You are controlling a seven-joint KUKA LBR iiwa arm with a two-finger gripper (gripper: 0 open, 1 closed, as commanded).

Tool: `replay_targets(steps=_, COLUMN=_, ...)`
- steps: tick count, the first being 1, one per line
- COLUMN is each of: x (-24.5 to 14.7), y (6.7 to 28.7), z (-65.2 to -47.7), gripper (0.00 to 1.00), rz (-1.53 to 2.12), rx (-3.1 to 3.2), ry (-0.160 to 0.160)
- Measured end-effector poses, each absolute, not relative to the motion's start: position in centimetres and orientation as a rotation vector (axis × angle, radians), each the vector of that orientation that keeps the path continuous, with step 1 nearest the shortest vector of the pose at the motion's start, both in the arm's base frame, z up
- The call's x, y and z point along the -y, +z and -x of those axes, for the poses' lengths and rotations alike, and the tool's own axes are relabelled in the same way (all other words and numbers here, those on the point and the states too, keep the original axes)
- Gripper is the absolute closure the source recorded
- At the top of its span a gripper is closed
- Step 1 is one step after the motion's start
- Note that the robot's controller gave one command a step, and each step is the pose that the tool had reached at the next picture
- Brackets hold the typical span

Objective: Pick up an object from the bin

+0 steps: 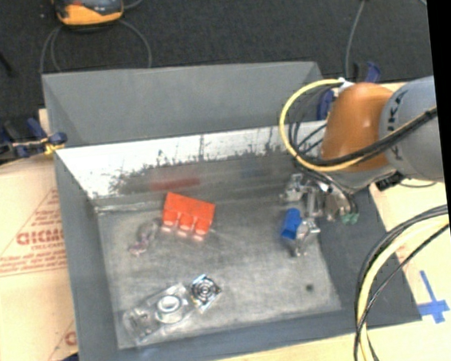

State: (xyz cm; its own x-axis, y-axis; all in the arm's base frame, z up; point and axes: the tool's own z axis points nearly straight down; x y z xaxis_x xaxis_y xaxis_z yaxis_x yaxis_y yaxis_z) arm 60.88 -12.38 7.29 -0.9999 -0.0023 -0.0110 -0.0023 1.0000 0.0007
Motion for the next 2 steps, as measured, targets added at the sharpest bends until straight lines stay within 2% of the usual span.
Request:
replay_targets(steps=1, x=12.4, y=7.7, z=-61.1, gripper=1.00, rz=0.009, rx=-3.122, ry=-0.005)
replay_targets(steps=2, x=12.5, y=21.3, z=-61.8, gripper=1.00, rz=-0.013, rx=-3.127, ry=-0.004)
